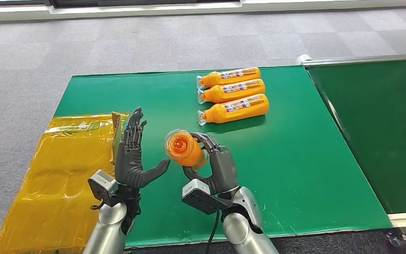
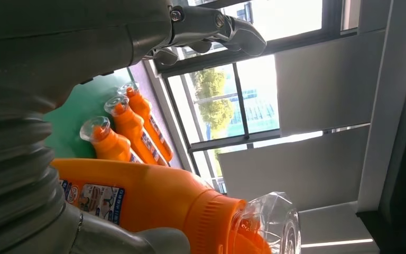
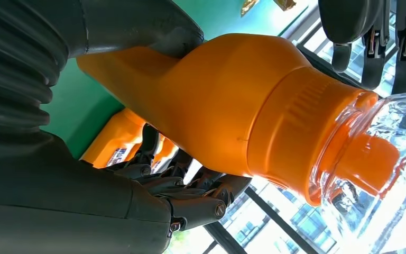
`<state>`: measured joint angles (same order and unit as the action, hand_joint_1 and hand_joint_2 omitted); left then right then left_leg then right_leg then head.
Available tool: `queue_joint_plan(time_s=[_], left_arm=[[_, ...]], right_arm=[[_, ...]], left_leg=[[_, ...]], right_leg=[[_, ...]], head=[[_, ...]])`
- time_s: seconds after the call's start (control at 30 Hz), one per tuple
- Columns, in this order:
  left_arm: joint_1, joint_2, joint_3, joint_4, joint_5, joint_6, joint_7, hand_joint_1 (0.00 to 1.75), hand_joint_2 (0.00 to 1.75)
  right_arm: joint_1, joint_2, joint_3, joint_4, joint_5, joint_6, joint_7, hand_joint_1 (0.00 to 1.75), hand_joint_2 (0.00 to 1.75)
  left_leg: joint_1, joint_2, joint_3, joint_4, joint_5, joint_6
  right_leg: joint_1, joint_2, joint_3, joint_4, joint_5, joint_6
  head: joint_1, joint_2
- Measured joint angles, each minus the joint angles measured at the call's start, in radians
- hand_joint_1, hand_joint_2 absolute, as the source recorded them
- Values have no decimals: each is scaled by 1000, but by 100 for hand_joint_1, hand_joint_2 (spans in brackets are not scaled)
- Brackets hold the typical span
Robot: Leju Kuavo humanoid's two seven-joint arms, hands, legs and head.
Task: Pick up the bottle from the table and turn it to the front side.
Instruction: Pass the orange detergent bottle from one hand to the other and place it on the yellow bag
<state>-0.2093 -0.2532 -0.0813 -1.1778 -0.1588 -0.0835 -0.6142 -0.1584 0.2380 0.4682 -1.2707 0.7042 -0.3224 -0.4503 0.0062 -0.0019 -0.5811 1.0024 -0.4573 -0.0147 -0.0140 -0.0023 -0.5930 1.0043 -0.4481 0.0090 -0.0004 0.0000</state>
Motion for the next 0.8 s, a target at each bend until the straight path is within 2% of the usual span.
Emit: queue_joint_plan(time_s=[0.3,0.63,0.8], left_arm=[[-1,-5,-30,2,-36,7,0,0,175],[10,-7,-88,-56,-50,-5,2,0,175],[30,-6,-147,-120,-70,-22,2,0,175]], right_arm=[[1,1,7,36,-9,-1,1,175,175],[-1,5,9,83,-22,-5,-8,175,175],[4,5,9,116,-35,-12,-10,175,175]], left_leg=[[0,0,0,0,0,0],[0,0,0,0,0,0],[0,0,0,0,0,0]], right_leg=[[0,0,0,0,0,0],[0,0,0,0,0,0],[0,0,0,0,0,0]], head=[[0,0],[0,0],[0,0]])
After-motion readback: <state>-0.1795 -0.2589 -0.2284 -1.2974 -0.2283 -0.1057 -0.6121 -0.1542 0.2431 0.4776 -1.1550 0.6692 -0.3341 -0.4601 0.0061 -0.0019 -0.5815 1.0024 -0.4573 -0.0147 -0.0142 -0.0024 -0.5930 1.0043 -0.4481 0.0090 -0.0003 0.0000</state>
